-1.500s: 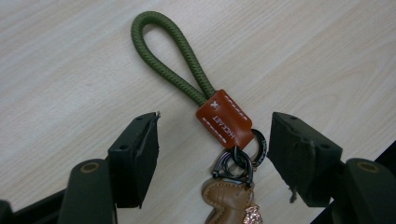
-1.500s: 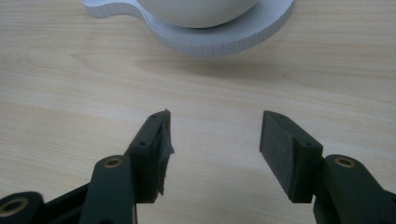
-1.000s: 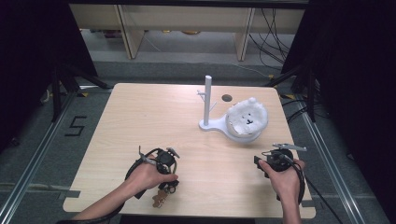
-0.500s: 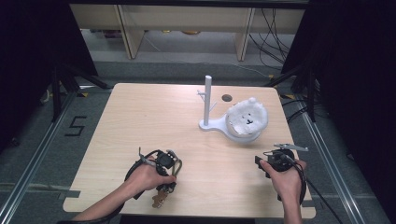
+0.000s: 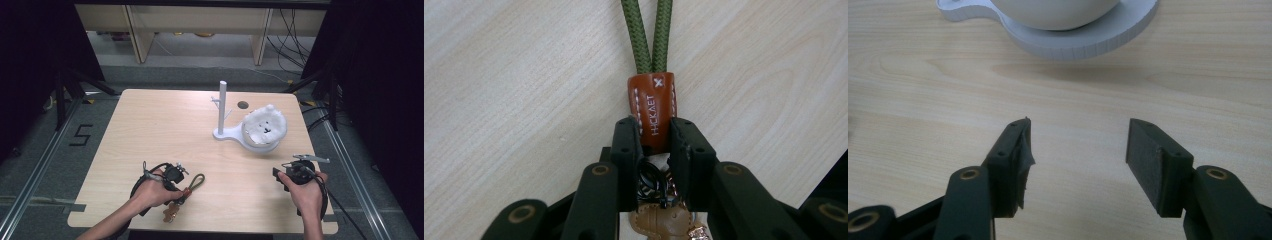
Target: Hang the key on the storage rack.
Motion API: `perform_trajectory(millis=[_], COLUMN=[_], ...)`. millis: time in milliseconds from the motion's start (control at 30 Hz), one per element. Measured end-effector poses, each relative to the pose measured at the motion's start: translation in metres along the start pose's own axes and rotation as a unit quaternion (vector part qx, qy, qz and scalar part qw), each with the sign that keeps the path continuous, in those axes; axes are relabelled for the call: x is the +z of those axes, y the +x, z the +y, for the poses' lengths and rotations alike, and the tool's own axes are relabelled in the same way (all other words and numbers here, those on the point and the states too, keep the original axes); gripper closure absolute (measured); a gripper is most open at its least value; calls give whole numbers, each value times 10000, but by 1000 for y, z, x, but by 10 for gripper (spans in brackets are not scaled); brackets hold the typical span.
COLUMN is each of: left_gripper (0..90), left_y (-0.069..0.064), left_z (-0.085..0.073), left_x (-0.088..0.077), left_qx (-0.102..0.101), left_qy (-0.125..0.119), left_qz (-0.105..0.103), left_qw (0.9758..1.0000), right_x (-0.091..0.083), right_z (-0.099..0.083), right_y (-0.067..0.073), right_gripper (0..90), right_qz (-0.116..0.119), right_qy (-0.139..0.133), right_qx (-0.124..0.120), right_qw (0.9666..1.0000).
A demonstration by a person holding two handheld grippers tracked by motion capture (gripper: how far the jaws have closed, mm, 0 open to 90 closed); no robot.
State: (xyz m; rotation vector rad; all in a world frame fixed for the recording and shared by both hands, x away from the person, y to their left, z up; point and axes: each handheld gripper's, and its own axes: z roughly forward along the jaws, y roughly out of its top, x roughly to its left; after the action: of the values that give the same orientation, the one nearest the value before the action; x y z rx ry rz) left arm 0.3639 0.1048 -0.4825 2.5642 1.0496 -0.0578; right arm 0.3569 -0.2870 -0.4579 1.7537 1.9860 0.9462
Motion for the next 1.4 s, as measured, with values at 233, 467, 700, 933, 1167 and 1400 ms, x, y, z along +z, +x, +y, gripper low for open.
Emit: perform_trajectory(millis=[233,467,700,933,1167,1400], left_gripper=[745,750,750,750,750,751], left_y=[-2,-6,-1,0,2,2], left_z=[-6,-20,-30,-39,-43,-44], left_x=[-1,-2,-12,-17,-21,-25], left_qx=[349,122,435,427,413,310], left_qy=[-116,-579,-956,-1680,-2259,-2850], left_qz=[72,-62,-89,-102,-98,-201], left_qw=[9993,9982,9944,9848,9732,9578], right_x=[0,-1,0,2,3,3], right_z=[0,0,-1,-2,-3,-3], right_y=[1,0,2,1,1,1], right_gripper=[445,445,445,445,444,444], right_qz=[-58,-13,-77,-129,-50,-108], right_qy=[-54,-73,-83,-89,-84,-44], right_qx=[48,35,36,41,36,-20], right_qw=[10000,10000,9999,9999,9999,9999])
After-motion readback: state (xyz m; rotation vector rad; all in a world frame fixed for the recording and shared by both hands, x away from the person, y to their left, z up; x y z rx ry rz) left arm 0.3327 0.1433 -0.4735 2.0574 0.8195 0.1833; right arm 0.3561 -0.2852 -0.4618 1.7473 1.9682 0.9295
